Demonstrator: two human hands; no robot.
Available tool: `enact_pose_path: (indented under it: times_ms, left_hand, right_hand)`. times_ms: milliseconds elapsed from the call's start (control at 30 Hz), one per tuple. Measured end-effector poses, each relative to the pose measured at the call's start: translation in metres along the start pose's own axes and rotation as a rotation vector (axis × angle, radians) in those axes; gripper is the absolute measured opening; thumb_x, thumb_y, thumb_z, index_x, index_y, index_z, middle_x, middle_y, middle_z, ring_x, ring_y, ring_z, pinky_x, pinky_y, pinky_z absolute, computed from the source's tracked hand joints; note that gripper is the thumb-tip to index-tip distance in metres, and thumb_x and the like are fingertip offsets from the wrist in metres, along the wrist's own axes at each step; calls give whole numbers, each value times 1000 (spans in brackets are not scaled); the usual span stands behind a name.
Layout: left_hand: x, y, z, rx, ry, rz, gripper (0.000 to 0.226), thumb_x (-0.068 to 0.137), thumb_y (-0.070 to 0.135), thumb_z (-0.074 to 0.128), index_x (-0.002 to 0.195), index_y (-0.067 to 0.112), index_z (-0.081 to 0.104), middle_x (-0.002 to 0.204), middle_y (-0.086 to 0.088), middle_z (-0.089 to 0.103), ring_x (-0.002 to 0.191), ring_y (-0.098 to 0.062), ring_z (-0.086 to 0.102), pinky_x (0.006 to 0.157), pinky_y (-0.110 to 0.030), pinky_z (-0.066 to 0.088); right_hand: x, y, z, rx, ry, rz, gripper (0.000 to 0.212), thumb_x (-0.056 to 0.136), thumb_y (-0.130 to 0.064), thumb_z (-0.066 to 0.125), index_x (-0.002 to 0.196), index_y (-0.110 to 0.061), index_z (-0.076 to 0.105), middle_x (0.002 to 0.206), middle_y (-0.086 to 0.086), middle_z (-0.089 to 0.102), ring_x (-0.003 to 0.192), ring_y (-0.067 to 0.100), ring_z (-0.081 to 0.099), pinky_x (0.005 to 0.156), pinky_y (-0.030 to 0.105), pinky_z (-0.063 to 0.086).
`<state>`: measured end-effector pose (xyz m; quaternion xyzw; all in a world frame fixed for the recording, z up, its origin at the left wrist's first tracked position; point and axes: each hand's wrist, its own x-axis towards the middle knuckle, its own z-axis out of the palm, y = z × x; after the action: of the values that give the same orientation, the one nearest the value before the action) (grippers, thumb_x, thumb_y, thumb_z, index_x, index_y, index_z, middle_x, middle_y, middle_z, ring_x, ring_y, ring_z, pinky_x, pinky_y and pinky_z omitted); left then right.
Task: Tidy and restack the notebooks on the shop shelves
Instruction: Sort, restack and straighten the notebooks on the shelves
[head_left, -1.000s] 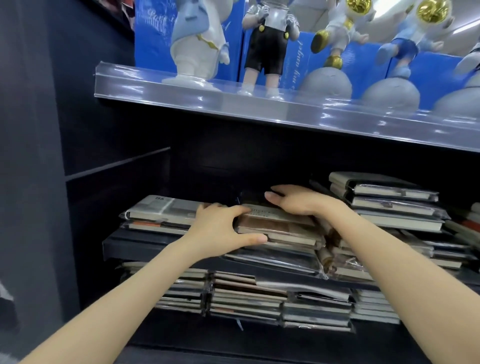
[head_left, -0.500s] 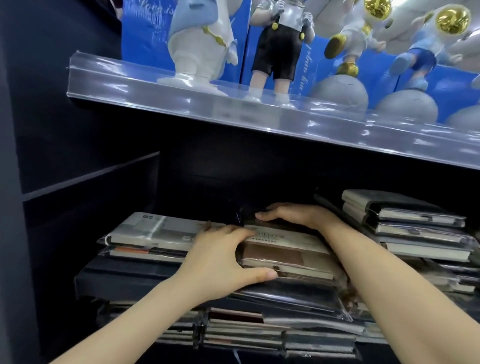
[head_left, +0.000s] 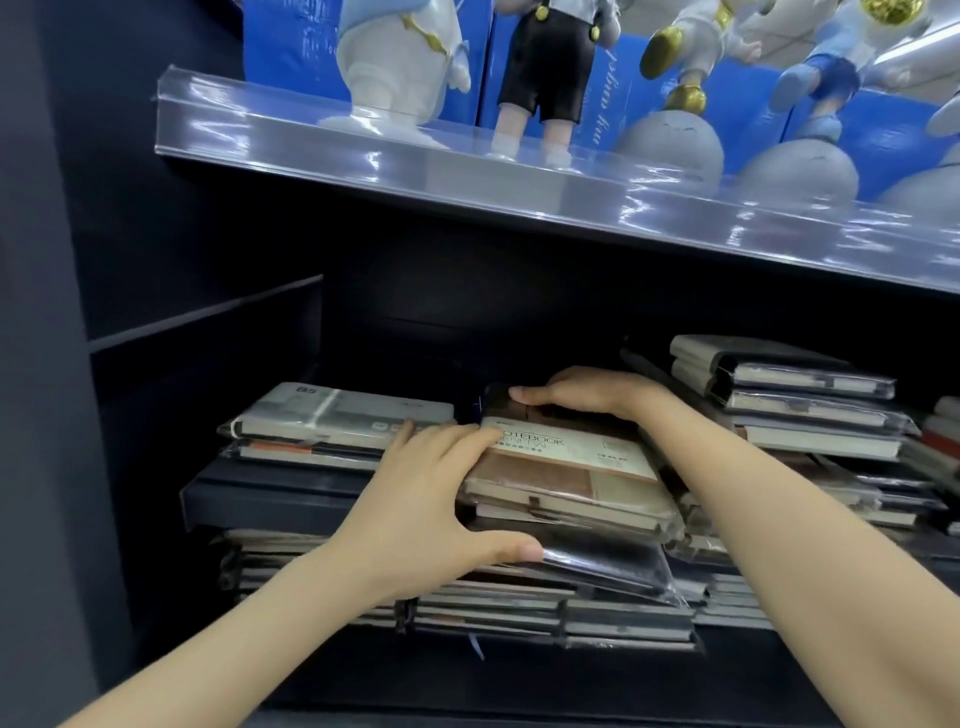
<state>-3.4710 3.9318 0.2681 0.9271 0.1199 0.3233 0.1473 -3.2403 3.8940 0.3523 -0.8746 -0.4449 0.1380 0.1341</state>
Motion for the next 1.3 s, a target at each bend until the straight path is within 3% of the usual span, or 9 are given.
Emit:
enact_pose_path:
  times_ms: [167,333,433,533,700,867,1100,1200,1300]
  left_hand:
    - [-13,-1,15,-81,202,123,83,66,81,51,135,36,40,134,21,41,127,5,32,104,-8,23]
    - [-16,3,21,-127,317,141,75,66,69,62,119,16,58,127,3,56,119,-6,47,105,-12,31]
    - [-18,9,18,-143,241,69,76,65,71,62,122,20,57,132,12,50,122,1,43,105,-11,32]
    - [-24,15,12,-225,184,-65,78,61,75,62,127,36,49,135,21,44,123,6,40,103,-15,35]
    - [-40,19,7,-418,217,-226,51,66,50,70,111,49,45,97,36,60,96,25,50,76,1,39]
    - [-43,19,13,-470,215,-268,34,76,32,72,105,44,58,96,34,66,95,13,59,76,-1,40]
    - [-42,19,18,-536,201,-340,39,81,27,71,111,45,54,97,37,62,99,19,55,92,-18,49]
    - [-43,27,21,-490,240,-341,66,83,31,68,142,24,39,117,29,44,107,18,44,87,3,36]
    - [-44,37,26,-436,250,-332,79,85,32,64,149,16,20,113,22,43,103,22,40,79,8,31]
  right_hand:
    - [-3,-2,4,34,19,-14,61,76,-73,55,109,-22,65,115,-3,63,102,16,58,86,29,42]
    - [-14,-1,5,-66,40,-29,71,78,-77,47,115,-19,65,113,-1,64,100,17,59,84,30,46]
    - [-27,-4,9,-117,40,-70,66,88,-70,38,120,-18,63,122,2,63,106,18,59,91,31,46]
    - [-55,-7,9,-160,162,-193,68,92,-65,34,144,-23,40,148,-1,42,134,19,40,108,32,32]
    - [-149,1,21,-170,178,-445,84,68,-85,27,141,-43,38,145,-20,41,133,4,37,111,28,30]
    - [-167,16,44,-408,225,-554,62,90,-62,36,147,-41,23,153,-19,27,142,6,22,114,24,20]
    - [-143,43,34,-239,105,-650,50,98,-40,42,146,-39,28,151,-23,23,143,0,12,118,21,11]
    - [-141,43,42,-229,175,-698,47,99,-33,41,145,-33,32,145,-25,25,141,-1,14,110,5,5]
    - [-138,44,45,-241,229,-729,46,99,-31,40,145,-28,35,146,-21,30,141,1,18,108,2,5]
